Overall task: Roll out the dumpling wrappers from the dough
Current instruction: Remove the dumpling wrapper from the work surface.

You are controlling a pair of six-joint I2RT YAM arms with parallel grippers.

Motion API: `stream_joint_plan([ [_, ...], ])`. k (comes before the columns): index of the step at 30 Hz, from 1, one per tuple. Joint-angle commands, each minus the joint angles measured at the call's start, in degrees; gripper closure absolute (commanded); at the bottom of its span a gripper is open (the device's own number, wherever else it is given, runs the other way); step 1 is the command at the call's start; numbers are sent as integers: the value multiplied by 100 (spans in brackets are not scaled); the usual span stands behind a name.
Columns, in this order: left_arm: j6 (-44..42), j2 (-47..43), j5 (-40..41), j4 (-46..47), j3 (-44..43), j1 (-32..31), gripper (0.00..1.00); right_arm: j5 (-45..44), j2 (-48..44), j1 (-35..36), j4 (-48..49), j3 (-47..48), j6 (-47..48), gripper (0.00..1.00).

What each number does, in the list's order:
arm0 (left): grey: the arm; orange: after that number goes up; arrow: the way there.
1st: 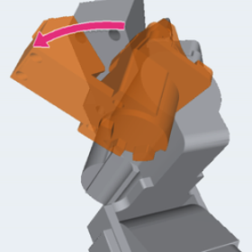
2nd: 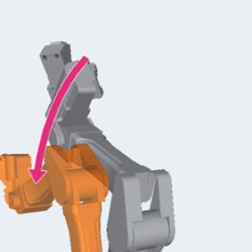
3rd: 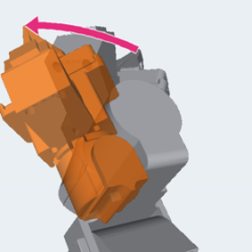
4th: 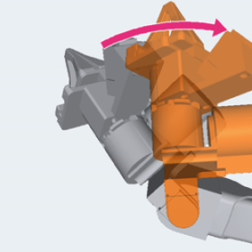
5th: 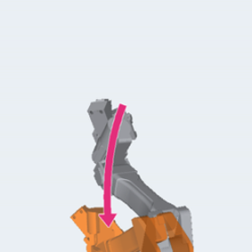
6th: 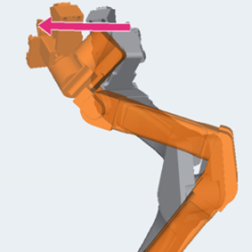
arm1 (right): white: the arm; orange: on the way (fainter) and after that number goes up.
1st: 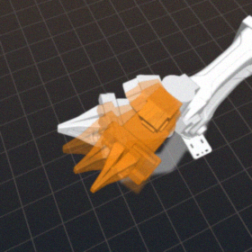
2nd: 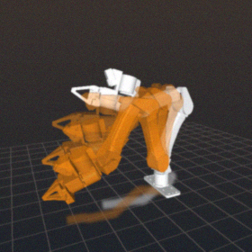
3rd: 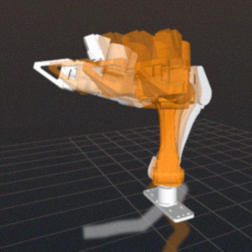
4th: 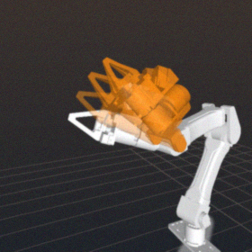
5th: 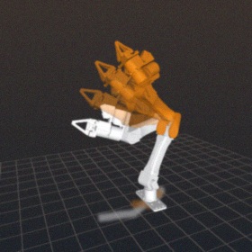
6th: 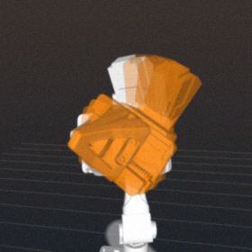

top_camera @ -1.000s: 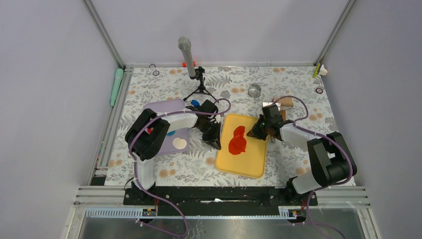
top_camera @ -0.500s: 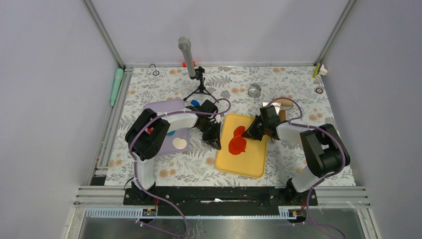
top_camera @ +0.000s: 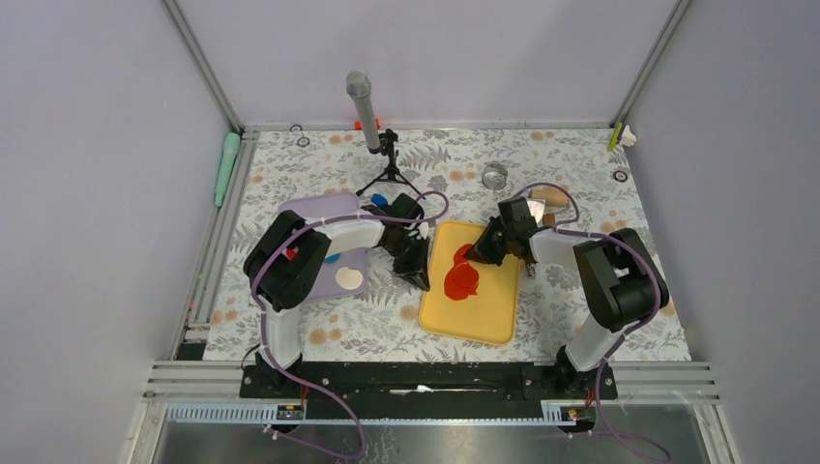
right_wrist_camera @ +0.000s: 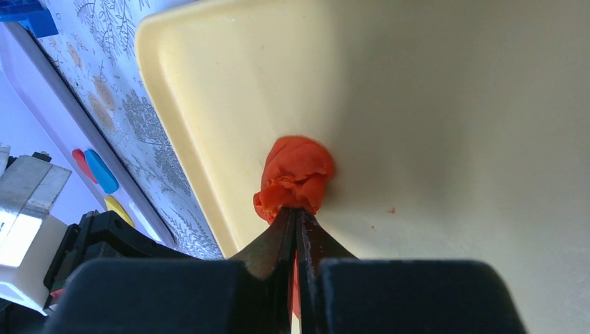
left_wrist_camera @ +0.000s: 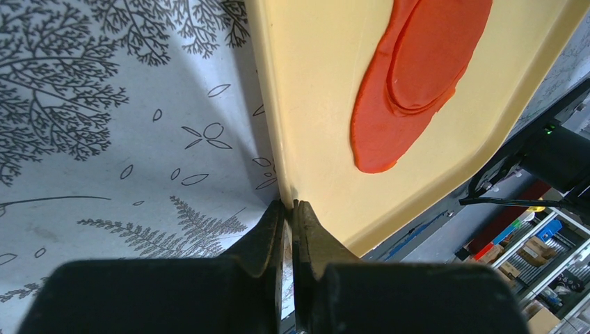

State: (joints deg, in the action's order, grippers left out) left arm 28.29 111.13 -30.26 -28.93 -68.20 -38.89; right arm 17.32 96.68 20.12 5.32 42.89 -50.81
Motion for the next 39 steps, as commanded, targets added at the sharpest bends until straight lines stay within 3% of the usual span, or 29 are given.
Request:
stream_joint_plan([
  [1, -210, 270, -30, -104, 27, -188, 100, -297, 260, 128, 70, 236, 7, 97],
  [14, -210, 279, -4, -120, 14, -215, 100, -188, 429, 485, 48, 607, -31, 98],
  [21, -177, 270, 39, -133, 1, -215, 100, 105, 39, 554, -168, 591, 150, 98],
  [29, -93, 147, 129, -205, -47, -198, 100, 785, -10, 559, -1538, 1370, 1150, 99],
  [39, -34, -289, 150, -507, -321, -154, 100, -596, -468, 547, -2312, 1423, 1439, 98],
])
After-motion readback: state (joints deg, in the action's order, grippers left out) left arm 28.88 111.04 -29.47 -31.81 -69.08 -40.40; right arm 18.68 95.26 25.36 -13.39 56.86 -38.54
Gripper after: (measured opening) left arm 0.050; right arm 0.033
